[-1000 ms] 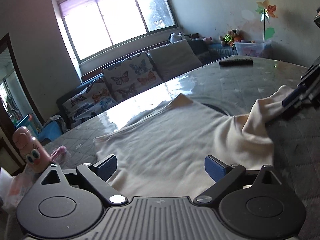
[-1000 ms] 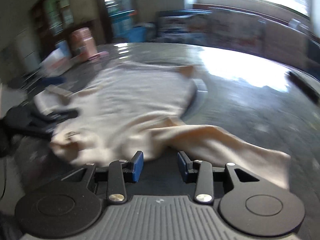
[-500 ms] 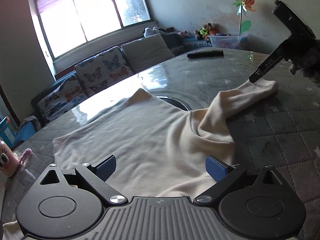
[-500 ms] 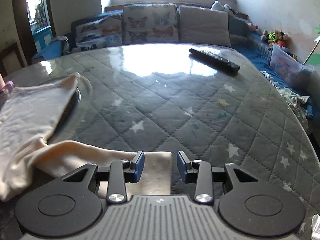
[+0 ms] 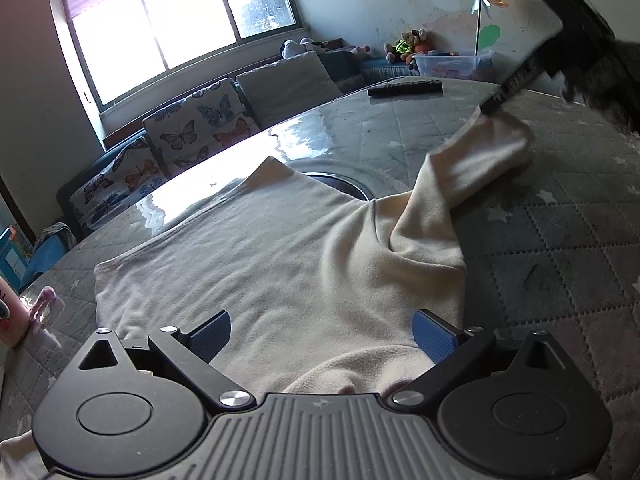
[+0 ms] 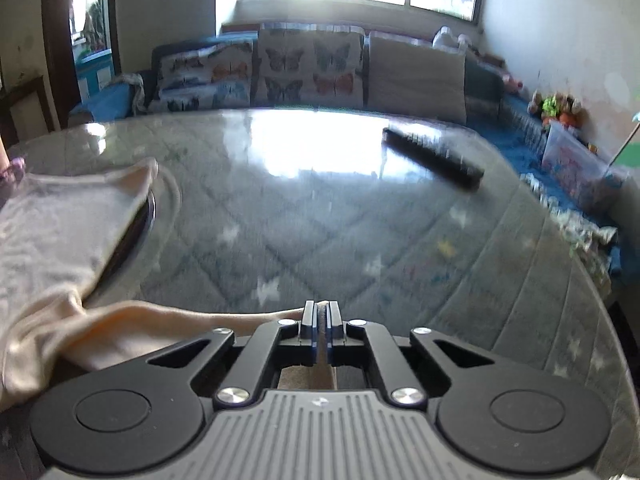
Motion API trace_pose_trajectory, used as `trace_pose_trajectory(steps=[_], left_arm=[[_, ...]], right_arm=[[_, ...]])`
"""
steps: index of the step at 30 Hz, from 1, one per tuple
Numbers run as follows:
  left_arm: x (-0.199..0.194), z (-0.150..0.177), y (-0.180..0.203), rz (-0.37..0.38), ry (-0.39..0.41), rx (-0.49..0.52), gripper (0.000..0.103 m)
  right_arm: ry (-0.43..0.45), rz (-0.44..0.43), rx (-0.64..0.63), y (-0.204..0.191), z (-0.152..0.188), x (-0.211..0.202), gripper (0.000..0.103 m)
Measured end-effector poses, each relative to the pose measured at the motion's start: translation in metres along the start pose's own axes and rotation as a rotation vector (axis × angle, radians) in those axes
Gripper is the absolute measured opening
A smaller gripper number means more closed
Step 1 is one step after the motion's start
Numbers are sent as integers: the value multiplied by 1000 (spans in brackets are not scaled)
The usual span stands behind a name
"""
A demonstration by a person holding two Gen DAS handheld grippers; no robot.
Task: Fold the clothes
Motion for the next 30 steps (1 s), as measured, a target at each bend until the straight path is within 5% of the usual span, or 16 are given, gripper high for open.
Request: trace_pose_trajectory(steps=[9,20,30], left_arm=[[1,0,-2,0,-1,-2,101],[1,1,-2,11,4,1,101],[2,1,-2,14,8,-16,102]], right_arm=[[173,-1,51,24,-33,-38,2],[4,102,108,64,25,-30,7],[-92,-122,238,18,15,-15,12]])
Point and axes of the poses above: each gripper's, at about its wrist camera, not at the fingertips, and x roughly the way its jaws point, y to its right, z to its underside, the point moved 8 cm from there along x, roughly the way its jaws point, and after that the axes turned 13 degrees about z, right-handed, at the moved point
